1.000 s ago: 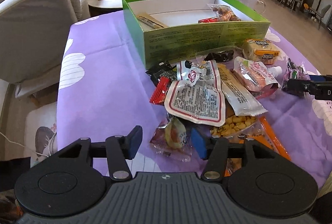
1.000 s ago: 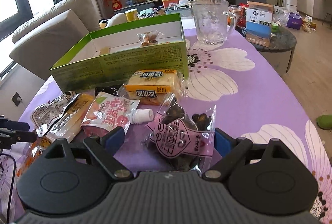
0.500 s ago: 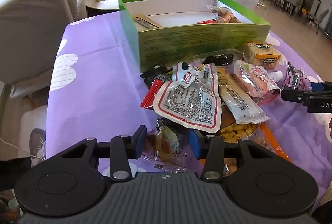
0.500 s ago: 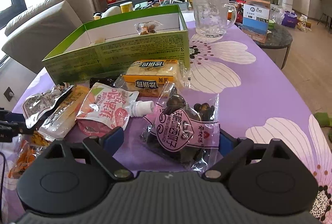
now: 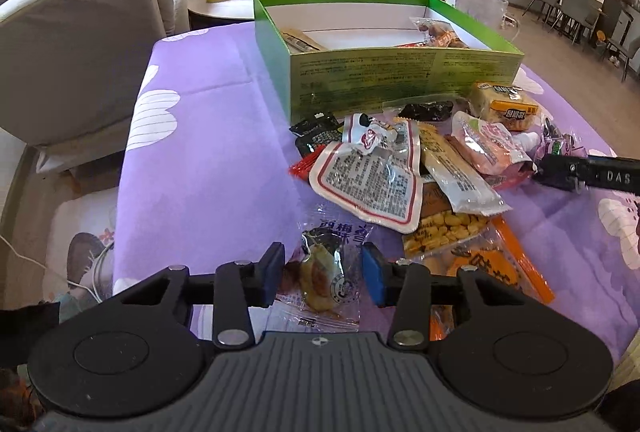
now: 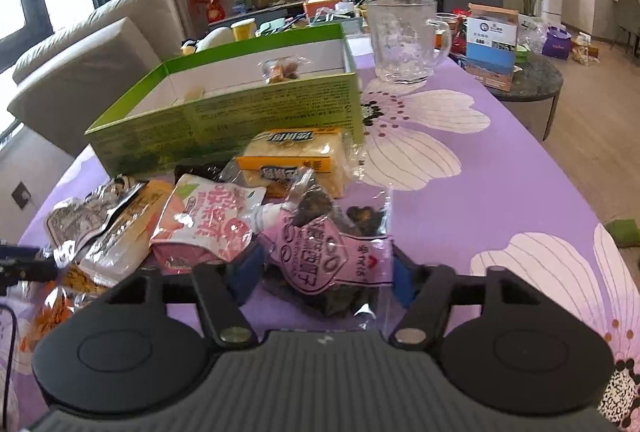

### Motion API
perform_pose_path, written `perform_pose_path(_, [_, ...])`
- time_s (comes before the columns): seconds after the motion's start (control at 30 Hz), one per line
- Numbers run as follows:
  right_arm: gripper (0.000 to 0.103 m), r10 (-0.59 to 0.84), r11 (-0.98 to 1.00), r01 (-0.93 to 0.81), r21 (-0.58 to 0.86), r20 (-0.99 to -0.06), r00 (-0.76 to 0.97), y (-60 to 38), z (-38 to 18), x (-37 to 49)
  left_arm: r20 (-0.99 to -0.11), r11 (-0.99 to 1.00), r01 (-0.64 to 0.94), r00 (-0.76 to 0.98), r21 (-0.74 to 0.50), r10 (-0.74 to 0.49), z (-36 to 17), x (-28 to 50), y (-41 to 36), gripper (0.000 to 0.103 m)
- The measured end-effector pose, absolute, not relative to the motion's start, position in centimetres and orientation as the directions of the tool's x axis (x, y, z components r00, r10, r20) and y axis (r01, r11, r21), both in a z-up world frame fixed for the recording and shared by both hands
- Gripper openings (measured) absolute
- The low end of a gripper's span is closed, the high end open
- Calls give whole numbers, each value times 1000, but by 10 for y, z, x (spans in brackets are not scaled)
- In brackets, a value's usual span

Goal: Organize snacks
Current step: 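Grasp a banana-chip packet with the left tool while the right grasps the pink-printed bag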

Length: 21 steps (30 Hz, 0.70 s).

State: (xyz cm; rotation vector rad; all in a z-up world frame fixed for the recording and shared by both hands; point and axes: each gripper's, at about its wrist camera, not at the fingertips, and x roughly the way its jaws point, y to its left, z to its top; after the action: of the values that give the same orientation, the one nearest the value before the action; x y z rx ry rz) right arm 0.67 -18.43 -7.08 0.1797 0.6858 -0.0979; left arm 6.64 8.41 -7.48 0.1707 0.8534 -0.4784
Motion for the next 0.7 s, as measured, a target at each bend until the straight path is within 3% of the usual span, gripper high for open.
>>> perform_pose_path(0.53, [59, -35, 968, 174, 181, -588, 808, -205, -57, -18, -695, 898, 440, 638, -25, -332, -45, 39, 95, 39])
perform_pose_path(0.7, [62, -42, 976, 168, 139, -636, 770, -206, -62, -19, -679, 899, 437, 653, -23, -335, -38, 37, 96, 39])
